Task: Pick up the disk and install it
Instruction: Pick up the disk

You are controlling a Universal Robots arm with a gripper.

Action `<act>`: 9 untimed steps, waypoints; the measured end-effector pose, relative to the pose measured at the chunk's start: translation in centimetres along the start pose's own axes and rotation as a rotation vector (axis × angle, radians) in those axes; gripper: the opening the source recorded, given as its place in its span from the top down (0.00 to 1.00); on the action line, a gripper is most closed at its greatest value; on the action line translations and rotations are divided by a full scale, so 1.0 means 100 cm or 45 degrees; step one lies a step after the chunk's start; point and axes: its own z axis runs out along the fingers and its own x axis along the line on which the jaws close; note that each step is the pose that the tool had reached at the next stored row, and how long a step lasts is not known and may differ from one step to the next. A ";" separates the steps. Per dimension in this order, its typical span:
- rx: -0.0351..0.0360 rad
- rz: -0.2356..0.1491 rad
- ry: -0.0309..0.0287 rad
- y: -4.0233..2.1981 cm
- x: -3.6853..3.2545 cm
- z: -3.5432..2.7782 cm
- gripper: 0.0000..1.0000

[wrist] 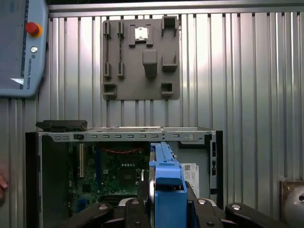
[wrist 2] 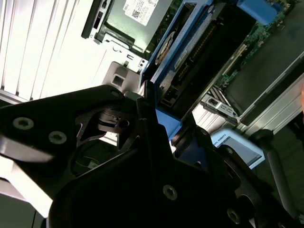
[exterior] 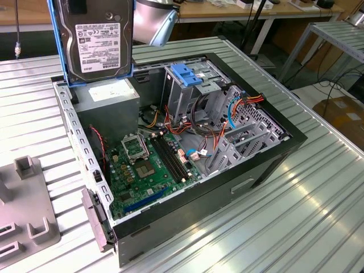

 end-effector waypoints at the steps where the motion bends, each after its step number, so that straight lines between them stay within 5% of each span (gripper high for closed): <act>1: 0.0001 0.000 0.0014 -0.0037 0.0000 0.0003 0.63; 3: 0.0001 0.000 0.0032 -0.0191 -0.0003 0.0011 0.63; 9: 0.0002 0.001 0.0069 -0.0452 -0.0006 0.0027 0.63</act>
